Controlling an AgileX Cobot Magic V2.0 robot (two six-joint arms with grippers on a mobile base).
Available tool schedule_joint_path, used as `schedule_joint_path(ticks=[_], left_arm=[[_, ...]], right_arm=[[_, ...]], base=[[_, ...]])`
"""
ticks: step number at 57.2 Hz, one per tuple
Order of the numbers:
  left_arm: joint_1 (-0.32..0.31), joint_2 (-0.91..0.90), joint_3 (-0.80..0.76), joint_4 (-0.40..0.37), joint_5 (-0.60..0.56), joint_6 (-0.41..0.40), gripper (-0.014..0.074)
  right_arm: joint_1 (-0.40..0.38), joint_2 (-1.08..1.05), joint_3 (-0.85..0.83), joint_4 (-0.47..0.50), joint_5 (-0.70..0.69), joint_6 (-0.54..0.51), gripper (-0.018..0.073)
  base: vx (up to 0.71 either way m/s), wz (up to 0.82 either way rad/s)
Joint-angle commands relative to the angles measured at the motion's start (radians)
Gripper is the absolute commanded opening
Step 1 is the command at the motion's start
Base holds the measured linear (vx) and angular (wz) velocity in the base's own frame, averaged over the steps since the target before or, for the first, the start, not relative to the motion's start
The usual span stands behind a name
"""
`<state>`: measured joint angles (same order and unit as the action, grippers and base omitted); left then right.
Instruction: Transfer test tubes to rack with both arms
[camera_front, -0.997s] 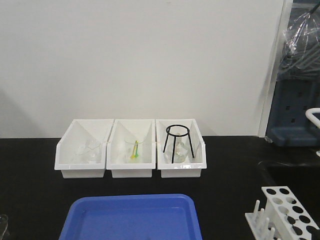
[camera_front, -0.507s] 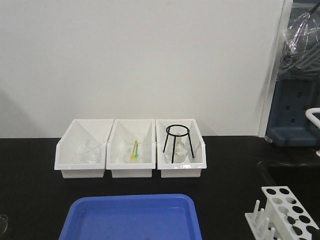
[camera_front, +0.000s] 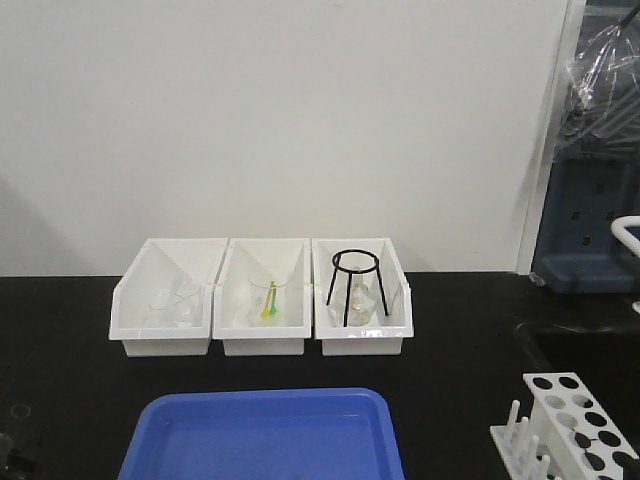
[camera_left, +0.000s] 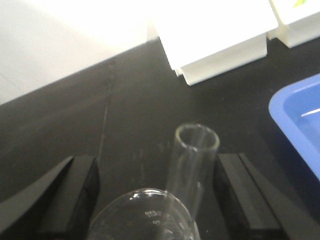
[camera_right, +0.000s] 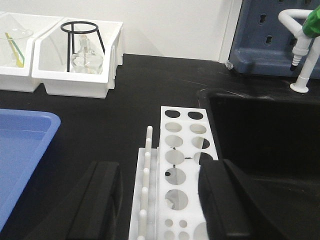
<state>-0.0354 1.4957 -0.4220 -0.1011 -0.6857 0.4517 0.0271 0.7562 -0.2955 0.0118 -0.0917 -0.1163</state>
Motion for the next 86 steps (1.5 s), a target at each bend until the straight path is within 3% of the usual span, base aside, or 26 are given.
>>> schedule_joint_path(ticks=[1,23,65,76,86], left_arm=[[-0.008,-0.025,-0.025,0.001,-0.077,-0.017,0.0582],[-0.008,0.043,-0.026,0.002,-0.151,-0.016,0.0582],[-0.008,0.056,-0.084,0.004,-0.085,-0.016,0.0578],[-0.008,0.056,-0.084,0.004,-0.058,-0.016,0.0488],[-0.008,0.056,-0.084,0.001,-0.049,-0.016,0.0317]], right_arm=[[-0.006,0.0,-0.036,-0.001,-0.09,0.0,0.0431],[-0.006,0.0,-0.036,-0.001,-0.09,-0.001,0.0431],[-0.006,0.0,-0.036,-0.001,-0.09,-0.001,0.0431],[-0.006,0.0,-0.036,-0.001,-0.09,-0.001,0.0431],[-0.006,0.0,-0.036,-0.001,-0.09,-0.001,0.0431]], base=[[0.0,0.0],[0.0,0.0],[0.0,0.0],[0.0,0.0],[0.0,0.0]])
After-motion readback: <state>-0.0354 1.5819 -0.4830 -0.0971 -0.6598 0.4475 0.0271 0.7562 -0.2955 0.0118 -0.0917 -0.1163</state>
